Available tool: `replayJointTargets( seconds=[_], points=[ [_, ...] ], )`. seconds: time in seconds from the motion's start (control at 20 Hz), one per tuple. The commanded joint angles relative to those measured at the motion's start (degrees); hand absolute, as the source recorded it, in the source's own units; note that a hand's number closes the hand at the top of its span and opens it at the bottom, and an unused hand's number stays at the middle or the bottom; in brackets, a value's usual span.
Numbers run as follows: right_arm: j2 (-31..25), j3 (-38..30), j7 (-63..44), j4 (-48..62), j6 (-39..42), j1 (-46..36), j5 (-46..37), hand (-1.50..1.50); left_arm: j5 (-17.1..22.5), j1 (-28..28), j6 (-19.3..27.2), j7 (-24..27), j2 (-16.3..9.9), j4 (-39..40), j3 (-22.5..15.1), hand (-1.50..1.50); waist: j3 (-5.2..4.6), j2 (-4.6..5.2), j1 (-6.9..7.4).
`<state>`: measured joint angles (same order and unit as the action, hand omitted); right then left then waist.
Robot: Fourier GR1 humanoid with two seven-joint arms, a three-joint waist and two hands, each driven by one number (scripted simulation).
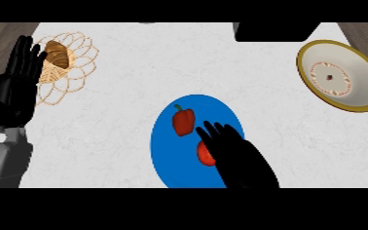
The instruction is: Pick the tomato from the plate and place it in the bowl
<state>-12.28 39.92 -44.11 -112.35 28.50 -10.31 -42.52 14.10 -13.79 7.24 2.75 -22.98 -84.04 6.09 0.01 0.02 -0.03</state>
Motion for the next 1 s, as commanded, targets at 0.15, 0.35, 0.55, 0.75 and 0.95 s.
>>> replayJointTargets(
  seconds=[0.15,0.35,0.55,0.75,0.95],
  points=[
    [-2.0,-3.0,10.1,1.6,-2.5,3.6,-2.7,-1.5,-0.9,-0.1,-1.5,-3.1,0.6,-2.5,2.0,0.0,0.0,-0.05,-0.04],
    [2.0,-1.9,10.0,5.6,-0.4,1.6,-5.3,-1.5,-1.5,1.4,-3.6,-1.7,1.3,-1.8,2.8,0.0,0.0,-0.06,0.09],
    [3.1,0.0,9.6,7.1,-2.7,5.1,-8.5,-1.5,-2.2,-4.2,-3.5,-1.9,1.2,3.1,4.2,0.0,0.0,-0.03,-0.17],
    [7.1,-3.6,10.8,13.8,-0.7,-1.1,-9.0,-1.5,-2.2,1.8,-5.0,0.7,3.1,-0.5,4.4,0.0,-0.01,-0.01,0.18],
    [7.0,-2.8,16.4,21.4,-7.8,0.8,-12.1,-1.5,-5.2,-1.8,-1.3,-3.1,4.9,-2.2,2.4,0.0,0.01,0.03,0.04]
  ],
)
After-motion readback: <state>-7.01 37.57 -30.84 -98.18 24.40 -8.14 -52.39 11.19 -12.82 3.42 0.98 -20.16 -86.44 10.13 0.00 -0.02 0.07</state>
